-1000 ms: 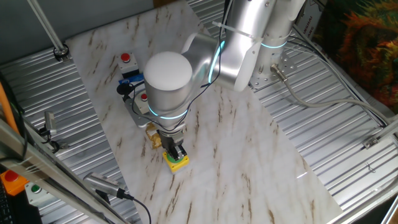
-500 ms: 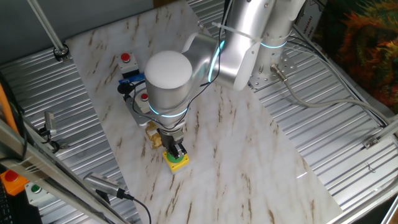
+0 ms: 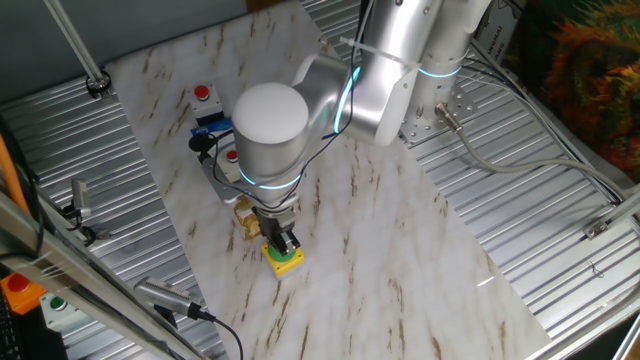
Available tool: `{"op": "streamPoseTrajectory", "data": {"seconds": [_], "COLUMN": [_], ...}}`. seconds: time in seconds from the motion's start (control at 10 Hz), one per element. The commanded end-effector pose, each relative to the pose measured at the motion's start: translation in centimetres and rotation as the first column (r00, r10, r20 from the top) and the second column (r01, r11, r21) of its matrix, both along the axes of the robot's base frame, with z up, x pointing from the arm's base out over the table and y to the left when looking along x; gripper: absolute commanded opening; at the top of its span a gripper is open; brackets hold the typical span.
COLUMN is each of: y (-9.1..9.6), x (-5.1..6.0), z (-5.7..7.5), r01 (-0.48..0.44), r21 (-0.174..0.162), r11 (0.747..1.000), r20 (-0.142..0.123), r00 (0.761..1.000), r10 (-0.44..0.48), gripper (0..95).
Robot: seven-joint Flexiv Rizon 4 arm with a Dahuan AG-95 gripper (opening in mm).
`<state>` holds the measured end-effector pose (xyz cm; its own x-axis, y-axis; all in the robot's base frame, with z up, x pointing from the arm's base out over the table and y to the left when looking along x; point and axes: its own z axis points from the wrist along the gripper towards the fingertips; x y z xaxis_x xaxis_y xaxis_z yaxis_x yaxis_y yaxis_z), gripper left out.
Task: Press three buttons from left to right in sequence
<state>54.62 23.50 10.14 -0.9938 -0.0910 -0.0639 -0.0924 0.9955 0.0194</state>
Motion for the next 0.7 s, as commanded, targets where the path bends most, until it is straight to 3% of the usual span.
{"op": "streamPoseTrajectory", "data": {"seconds": [0.1,0.7], "y": [0.00,0.13], "x": [0.04,-0.38], "z": [-0.05,-0.13], "r01": [-0.003,-0.013], "r21": [0.000,0.001], "r11": [1.000,1.000], "r20": [0.002,0.000], "r00": [1.000,1.000], "r10": [0.003,0.013], "gripper": [0.0,0.0]}}
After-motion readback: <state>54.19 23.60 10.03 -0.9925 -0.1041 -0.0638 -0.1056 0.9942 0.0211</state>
